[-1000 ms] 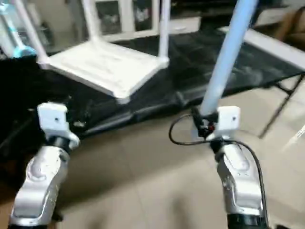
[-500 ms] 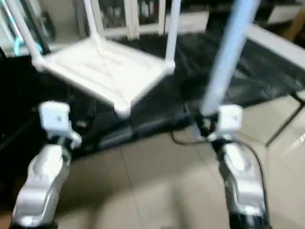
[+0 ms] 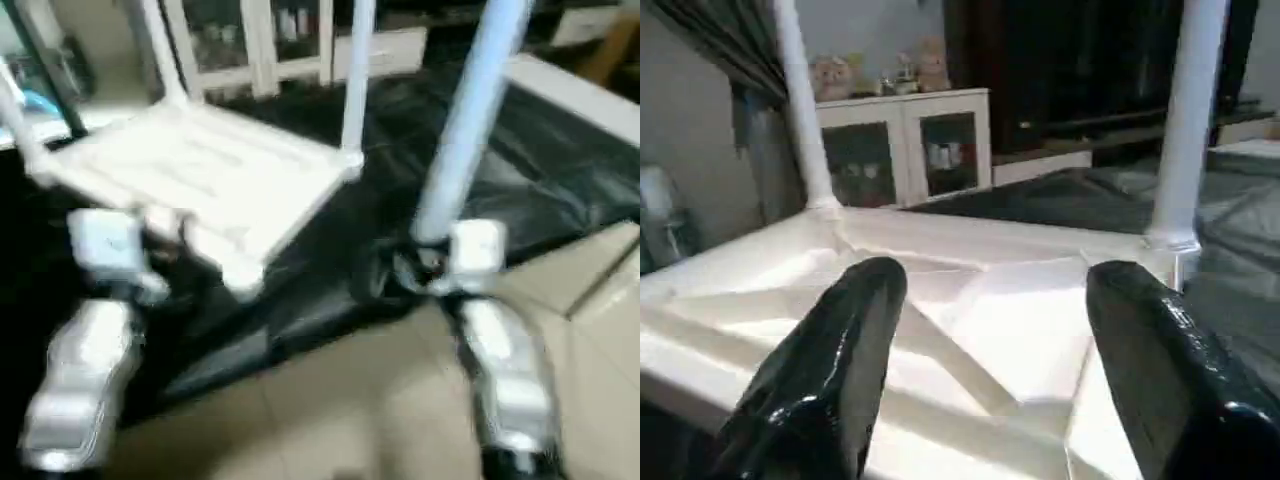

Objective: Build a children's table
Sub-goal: Move to table

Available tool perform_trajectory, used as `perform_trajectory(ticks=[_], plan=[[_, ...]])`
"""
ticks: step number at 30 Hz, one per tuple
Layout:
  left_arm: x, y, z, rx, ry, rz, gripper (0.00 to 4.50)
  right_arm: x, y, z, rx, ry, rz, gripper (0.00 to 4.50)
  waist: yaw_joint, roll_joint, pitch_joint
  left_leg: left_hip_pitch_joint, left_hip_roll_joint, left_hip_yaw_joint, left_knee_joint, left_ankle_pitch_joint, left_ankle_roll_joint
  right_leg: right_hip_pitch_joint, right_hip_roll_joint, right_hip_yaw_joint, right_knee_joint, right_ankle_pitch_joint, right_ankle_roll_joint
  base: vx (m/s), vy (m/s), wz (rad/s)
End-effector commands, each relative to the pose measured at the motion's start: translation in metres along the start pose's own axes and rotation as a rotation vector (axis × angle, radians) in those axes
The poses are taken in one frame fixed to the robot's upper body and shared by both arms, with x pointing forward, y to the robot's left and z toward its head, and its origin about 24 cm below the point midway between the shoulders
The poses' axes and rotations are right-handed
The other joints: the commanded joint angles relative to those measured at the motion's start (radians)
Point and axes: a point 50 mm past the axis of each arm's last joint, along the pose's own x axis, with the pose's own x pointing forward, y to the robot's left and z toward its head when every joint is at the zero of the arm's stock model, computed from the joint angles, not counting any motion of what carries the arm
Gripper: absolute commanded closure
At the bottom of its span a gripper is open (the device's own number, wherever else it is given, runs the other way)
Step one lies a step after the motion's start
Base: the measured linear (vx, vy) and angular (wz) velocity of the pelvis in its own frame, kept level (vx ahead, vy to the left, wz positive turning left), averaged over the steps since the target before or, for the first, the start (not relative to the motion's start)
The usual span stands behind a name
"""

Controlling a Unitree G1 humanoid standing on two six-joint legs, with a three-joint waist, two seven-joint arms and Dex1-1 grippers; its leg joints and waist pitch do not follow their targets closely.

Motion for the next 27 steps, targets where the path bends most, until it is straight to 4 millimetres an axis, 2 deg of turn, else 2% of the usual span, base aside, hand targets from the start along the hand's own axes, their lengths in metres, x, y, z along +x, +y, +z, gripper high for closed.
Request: perform_trajectory(ticks=[1,2,3,4,5,6,7,8,9,10,11,12,13,14,15,16,17,18,19,20,21,22,23,24,25,27], plan=[[-0.001,0.01,0.002,0.022,-0.005,0.031,1.24,0.006,0.01,0.011,-0.01,-0.046,0.032,2.6,0.035,-0.011,-0.037,-0.068,0.056,-0.006,-0.045,0.173,-0.008,0.085,-0.176,0.038,-0.193,-0.451,-0.093,0.168,-0.041,0.06],[-0.001,0.01,0.002,0.022,-0.005,0.031,1.24,0.006,0.01,0.011,-0.013,-0.046,0.031,2.6,0.035,-0.011,-0.037,-0.068,0.056,-0.006,-0.045,0.173,-0.008,0.085,-0.176,0.038,-0.193,-0.451,-0.093,0.157,0.021,0.2],[-0.001,0.011,0.001,0.019,-0.006,0.034,1.24,0.007,0.008,0.012,-0.04,-0.05,0.019,2.6,0.045,0.023,-0.029,-0.086,0.097,0.005,-0.093,0.197,0.044,0.119,-0.21,-0.069,-0.235,-0.563,-0.123,0.157,0.021,0.2],[-0.001,0.011,0.001,0.018,-0.005,0.035,1.24,0.007,0.006,0.012,-0.039,-0.053,0.011,2.6,0.034,0.04,-0.023,-0.082,0.117,0.001,-0.124,0.159,0.049,0.141,-0.207,-0.102,-0.24,-0.575,-0.107,0.188,0.102,0.31],[-0.001,0.011,0.001,0.018,-0.005,0.035,1.24,0.007,0.006,0.012,-0.039,-0.053,0.011,2.6,0.013,0.07,-0.02,-0.084,0.116,-0.004,-0.194,0.112,0.077,0.194,-0.124,-0.185,-0.218,-0.506,-0.054,0.25,0.155,0.41],[-0.001,0.011,0.0,0.016,-0.001,0.038,1.24,0.007,0.004,0.013,-0.013,-0.062,-0.006,2.6,0.002,0.098,-0.009,-0.042,0.113,-0.052,-0.248,0.004,0.107,0.175,-0.038,-0.202,-0.156,-0.445,-0.024,0.25,0.155,0.41],[-0.001,0.01,-0.001,0.009,0.006,0.038,1.24,0.008,0.001,0.014,-0.003,-0.067,-0.019,2.6,-0.054,0.096,-0.059,0.13,0.243,-0.177,-0.28,-0.376,0.123,0.012,0.004,-0.091,0.056,-0.209,-0.037,0.282,0.132,0.4],[-0.001,0.008,-0.002,-0.027,0.014,0.015,1.24,0.008,0.001,0.015,-0.012,-0.067,-0.01,2.6,-0.049,0.097,-0.06,0.125,0.243,-0.182,-0.277,-0.323,0.124,-0.007,0.004,-0.071,0.075,-0.167,-0.008,0.241,0.093,0.32],[-0.001,0.008,-0.002,-0.03,0.015,0.013,1.24,0.008,0.001,0.015,-0.013,-0.067,-0.009,2.6,-0.035,0.088,-0.06,0.124,0.22,-0.158,-0.248,-0.065,0.143,-0.056,-0.003,-0.049,0.086,-0.077,0.053,0.32,0.146,0.38],[-0.001,0.007,-0.002,-0.031,0.023,-0.005,1.24,0.009,0.002,0.016,-0.02,-0.069,0.001,2.6,-0.036,0.085,-0.067,0.12,0.209,-0.151,-0.235,0.141,0.158,-0.068,-0.007,-0.043,0.087,-0.024,0.083,0.181,0.09,0.18],[-0.001,0.006,-0.002,-0.02,0.026,-0.009,1.24,0.009,0.002,0.016,-0.02,-0.071,0.002,2.6,-0.005,0.072,-0.062,0.079,0.192,-0.108,-0.23,0.599,0.13,-0.069,-0.014,-0.029,0.077,0.103,0.129,0.136,0.087,0.1],[0.0,0.006,-0.001,-0.022,0.019,-0.016,1.24,0.009,0.002,0.017,-0.017,-0.075,0.004,2.6,0.01,0.053,-0.071,0.06,0.176,-0.079,-0.22,0.863,0.087,-0.059,-0.038,-0.001,0.025,0.264,0.119,0.108,0.031,0.09],[0.001,0.007,0.001,-0.022,-0.004,-0.034,1.24,0.009,0.003,0.018,-0.014,-0.081,0.009,2.6,0.022,0.034,-0.073,0.059,0.15,-0.059,-0.207,0.908,0.058,-0.059,-0.053,0.017,-0.026,0.365,0.092,0.108,0.031,0.09],[0.001,0.007,0.002,-0.023,-0.013,-0.046,1.24,0.009,0.003,0.018,-0.014,-0.082,0.01,2.6,0.034,-0.019,-0.073,0.022,0.072,-0.015,-0.17,0.612,0.036,-0.049,-0.111,0.059,-0.098,0.476,0.032,0.089,-0.025,0.12],[0.002,0.007,0.003,-0.03,-0.023,-0.078,1.24,0.009,0.004,0.018,-0.014,-0.083,0.013,2.6,0.05,-0.014,-0.077,-0.031,0.083,-0.023,-0.149,0.257,0.044,0.019,-0.208,0.108,-0.089,0.579,-0.069,0.05,-0.035,0.05],[0.003,0.007,0.003,-0.048,-0.013,-0.14,1.24,0.009,0.004,0.018,-0.017,-0.084,0.017,2.6,0.061,-0.006,-0.078,-0.029,0.102,-0.031,-0.157,0.188,0.027,0.022,-0.22,0.099,-0.092,0.564,-0.101,0.05,-0.035,0.05],[0.003,0.007,0.003,-0.048,-0.013,-0.14,1.24,0.009,0.004,0.018,-0.017,-0.084,0.017,2.6,0.068,0.003,-0.067,-0.023,0.116,-0.027,-0.186,0.116,-0.005,0.008,-0.168,0.07,-0.096,0.411,-0.172,0.0,0.0,0.0],[0.004,0.007,0.002,-0.062,-0.006,-0.18,0.97,0.009,0.005,0.018,-0.019,-0.085,0.019,2.6,0.063,0.01,-0.062,-0.021,0.128,-0.027,-0.205,0.084,-0.011,0.006,-0.139,0.053,-0.09,0.314,-0.211,0.0,0.0,0.0],[0.005,0.006,0.001,-0.044,0.014,-0.349,0.97,0.009,0.005,0.018,-0.018,-0.088,0.022,2.6,0.055,0.035,-0.058,0.016,0.161,-0.038,-0.238,-0.032,-0.009,-0.029,-0.089,0.029,-0.081,0.093,-0.248,0.0,0.0,0.0],[0.006,0.007,0.0,-0.021,0.025,-0.393,0.91,0.01,0.005,0.017,-0.018,-0.088,0.022,2.6,0.047,0.04,-0.056,0.016,0.165,-0.041,-0.246,-0.064,-0.013,-0.032,-0.082,0.025,-0.075,0.064,-0.243,0.0,0.0,0.0],[0.007,0.008,0.0,0.0,0.04,-0.454,0.87,0.011,0.006,0.017,-0.018,-0.087,0.023,2.6,0.045,0.044,-0.052,0.02,0.165,-0.037,-0.255,-0.134,-0.034,-0.038,-0.082,0.019,-0.081,0.027,-0.229,0.0,0.0,0.0],[0.009,0.01,-0.001,0.03,0.067,-0.531,0.77,0.011,0.006,0.017,-0.019,-0.088,0.026,2.6,0.043,0.041,-0.052,0.023,0.163,-0.031,-0.256,-0.162,-0.046,-0.04,-0.087,0.019,-0.085,0.022,-0.228,0.0,0.0,0.0],[0.009,0.01,-0.001,0.03,0.067,-0.531,0.65,0.011,0.006,0.017,-0.019,-0.088,0.026,2.6,0.045,0.037,-0.051,0.018,0.158,-0.021,-0.256,-0.192,-0.066,-0.036,-0.101,0.025,-0.092,0.013,-0.23,0.0,0.0,0.0],[0.015,0.015,0.0,0.107,0.115,-0.662,0.56,0.012,0.007,0.017,-0.02,-0.089,0.034,2.6,0.045,0.035,-0.052,0.013,0.158,-0.017,-0.255,-0.189,-0.072,-0.03,-0.11,0.029,-0.093,0.018,-0.234,0.0,0.0,0.0],[0.015,0.015,0.0,0.107,0.115,-0.662,0.53,0.012,0.007,0.017,-0.02,-0.089,0.034,2.6,0.053,0.037,-0.057,0.015,0.153,-0.003,-0.251,-0.166,-0.073,-0.033,-0.115,0.033,-0.096,0.017,-0.231,0.0,0.0,0.0],[0.023,0.017,0.002,0.181,0.155,-0.793,0.37,0.013,0.009,0.018,-0.021,-0.091,0.05,2.6,0.051,0.036,-0.06,0.005,0.16,-0.002,-0.252,-0.073,-0.066,-0.018,-0.12,0.033,-0.085,0.105,-0.243,0.0,0.0,0.0]])
